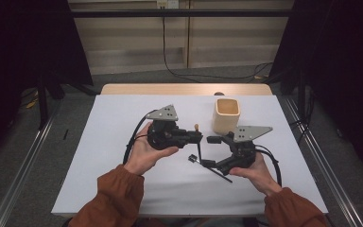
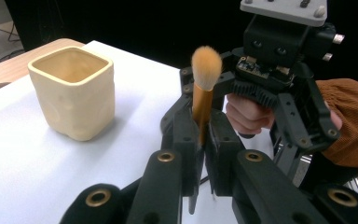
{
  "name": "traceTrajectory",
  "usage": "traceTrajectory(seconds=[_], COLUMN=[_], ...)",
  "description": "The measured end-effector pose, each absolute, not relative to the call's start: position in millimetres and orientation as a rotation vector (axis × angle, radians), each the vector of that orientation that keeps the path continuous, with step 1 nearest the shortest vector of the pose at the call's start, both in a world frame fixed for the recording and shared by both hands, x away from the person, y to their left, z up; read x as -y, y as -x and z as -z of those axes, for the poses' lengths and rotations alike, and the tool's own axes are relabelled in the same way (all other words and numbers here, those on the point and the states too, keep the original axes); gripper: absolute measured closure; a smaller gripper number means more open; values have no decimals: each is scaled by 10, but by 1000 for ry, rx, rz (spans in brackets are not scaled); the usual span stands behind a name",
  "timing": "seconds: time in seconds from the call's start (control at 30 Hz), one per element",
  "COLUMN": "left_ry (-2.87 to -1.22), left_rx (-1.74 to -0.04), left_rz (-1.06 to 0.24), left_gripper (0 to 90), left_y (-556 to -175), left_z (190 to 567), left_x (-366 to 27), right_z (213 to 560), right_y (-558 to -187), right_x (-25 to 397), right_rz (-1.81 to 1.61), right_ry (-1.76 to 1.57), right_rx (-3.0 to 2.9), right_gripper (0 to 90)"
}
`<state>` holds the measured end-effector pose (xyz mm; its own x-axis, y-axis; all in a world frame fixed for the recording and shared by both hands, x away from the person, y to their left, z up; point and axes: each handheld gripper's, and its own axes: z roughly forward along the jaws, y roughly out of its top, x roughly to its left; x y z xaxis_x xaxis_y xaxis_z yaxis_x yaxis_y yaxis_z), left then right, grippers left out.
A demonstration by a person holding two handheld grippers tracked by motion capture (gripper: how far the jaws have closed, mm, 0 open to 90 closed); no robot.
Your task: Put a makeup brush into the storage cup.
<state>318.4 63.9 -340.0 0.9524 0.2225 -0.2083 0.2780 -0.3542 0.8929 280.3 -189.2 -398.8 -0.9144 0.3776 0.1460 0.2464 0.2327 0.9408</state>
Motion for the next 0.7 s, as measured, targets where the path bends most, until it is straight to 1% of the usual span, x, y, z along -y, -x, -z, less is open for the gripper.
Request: traceTrajectory(seconds=[0.23,0.27,0.37,0.53,0.63,0.7], left_ry=[-1947,-1947,-1940,-1936,-1939,-1942], left_rx=[-359,-362,-364,-363,-366,-366], left_rz=[64,63,69,69,68,70], left_gripper=[843,843,843,844,843,844], left_y=[-3185,-3185,-3184,-3182,-3186,-3187], left_z=[3418,3423,3428,3430,3440,3446], left_x=[-644,-646,-650,-648,-646,-644], right_z=[3985,3989,4015,4009,4003,4000], right_y=[-2882,-2890,-2907,-2911,-2911,-2914], right_x=[1794,1787,1771,1783,1798,1805], right_rz=[-1819,-1828,-1843,-1861,-1873,-1875], right_ry=[-578,-577,-581,-587,-592,-594], right_rx=[-2384,-2388,-2393,-2381,-2371,-2366], right_gripper=[357,406,473,558,640,673])
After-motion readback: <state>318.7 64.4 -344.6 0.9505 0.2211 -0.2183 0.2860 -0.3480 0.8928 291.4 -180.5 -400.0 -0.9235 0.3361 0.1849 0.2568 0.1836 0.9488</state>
